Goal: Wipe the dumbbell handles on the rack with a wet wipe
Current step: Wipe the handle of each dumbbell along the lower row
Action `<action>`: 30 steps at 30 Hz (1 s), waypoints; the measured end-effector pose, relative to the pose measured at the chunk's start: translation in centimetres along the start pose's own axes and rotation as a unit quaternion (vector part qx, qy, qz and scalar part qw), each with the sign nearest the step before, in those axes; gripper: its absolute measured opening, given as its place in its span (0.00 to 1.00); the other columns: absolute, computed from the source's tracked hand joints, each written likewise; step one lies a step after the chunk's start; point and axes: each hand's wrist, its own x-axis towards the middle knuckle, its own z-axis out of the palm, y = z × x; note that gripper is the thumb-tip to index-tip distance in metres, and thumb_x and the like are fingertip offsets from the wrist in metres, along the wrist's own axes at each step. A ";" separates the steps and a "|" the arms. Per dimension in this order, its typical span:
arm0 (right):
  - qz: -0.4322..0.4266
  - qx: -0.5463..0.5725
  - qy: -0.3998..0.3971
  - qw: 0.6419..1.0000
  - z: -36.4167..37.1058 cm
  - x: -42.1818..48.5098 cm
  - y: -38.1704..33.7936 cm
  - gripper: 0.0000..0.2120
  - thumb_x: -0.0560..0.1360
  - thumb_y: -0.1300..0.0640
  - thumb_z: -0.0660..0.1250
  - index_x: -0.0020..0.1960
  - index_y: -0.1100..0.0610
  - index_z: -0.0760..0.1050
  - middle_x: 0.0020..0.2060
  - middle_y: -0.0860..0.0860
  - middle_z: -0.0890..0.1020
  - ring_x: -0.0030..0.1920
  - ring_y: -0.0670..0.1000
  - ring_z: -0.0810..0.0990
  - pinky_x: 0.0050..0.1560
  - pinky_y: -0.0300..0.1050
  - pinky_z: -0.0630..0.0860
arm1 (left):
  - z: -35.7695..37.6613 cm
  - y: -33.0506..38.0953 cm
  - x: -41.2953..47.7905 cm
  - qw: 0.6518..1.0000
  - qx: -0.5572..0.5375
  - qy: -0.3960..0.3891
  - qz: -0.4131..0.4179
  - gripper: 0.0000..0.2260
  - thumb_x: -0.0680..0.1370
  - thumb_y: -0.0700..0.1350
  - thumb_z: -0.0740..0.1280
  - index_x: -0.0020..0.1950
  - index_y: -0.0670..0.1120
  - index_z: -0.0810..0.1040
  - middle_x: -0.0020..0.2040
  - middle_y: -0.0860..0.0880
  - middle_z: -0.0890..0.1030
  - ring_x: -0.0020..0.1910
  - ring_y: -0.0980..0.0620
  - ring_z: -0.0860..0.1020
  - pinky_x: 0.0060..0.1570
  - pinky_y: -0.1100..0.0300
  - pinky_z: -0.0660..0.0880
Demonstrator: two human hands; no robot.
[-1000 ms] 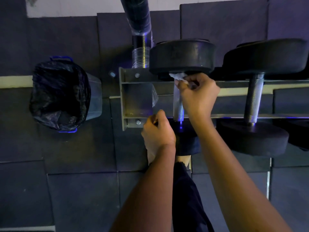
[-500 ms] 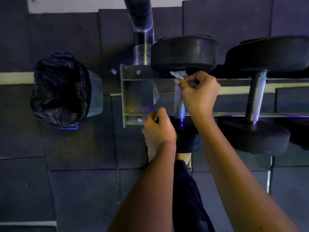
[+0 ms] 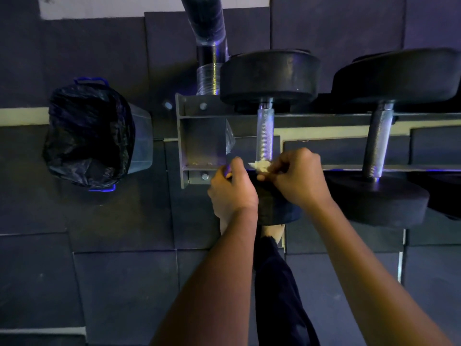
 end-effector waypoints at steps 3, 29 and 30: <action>0.027 0.014 -0.020 0.999 -0.3 0.7 0.1 0.11 0.63 0.54 0.81 0.37 0.58 0.81 0.32 0.49 0.81 0.35 0.43 0.78 0.31 0.28 0.71 | 0.1 -0.1 0.0 1.000 -0.003 -0.004 0.005 0.13 0.77 0.54 0.62 0.34 0.52 0.75 0.35 0.55 0.76 0.35 0.59 0.72 0.34 0.60 0.64; -0.008 0.128 0.195 0.972 -0.6 5.4 -2.6 0.08 0.67 0.50 0.78 0.41 0.54 0.83 0.35 0.46 0.84 0.38 0.41 0.82 0.44 0.37 0.79 | 0.0 -0.2 0.0 0.999 -0.007 -0.022 0.025 0.12 0.78 0.53 0.61 0.38 0.49 0.75 0.33 0.53 0.74 0.33 0.57 0.72 0.33 0.61 0.65; -0.006 0.110 0.178 0.978 -0.4 4.7 -2.2 0.08 0.67 0.50 0.77 0.40 0.54 0.83 0.34 0.46 0.83 0.37 0.40 0.81 0.42 0.35 0.78 | 0.0 -0.2 0.0 1.000 -0.006 -0.019 0.022 0.12 0.77 0.54 0.62 0.37 0.50 0.75 0.34 0.53 0.75 0.34 0.57 0.72 0.34 0.60 0.66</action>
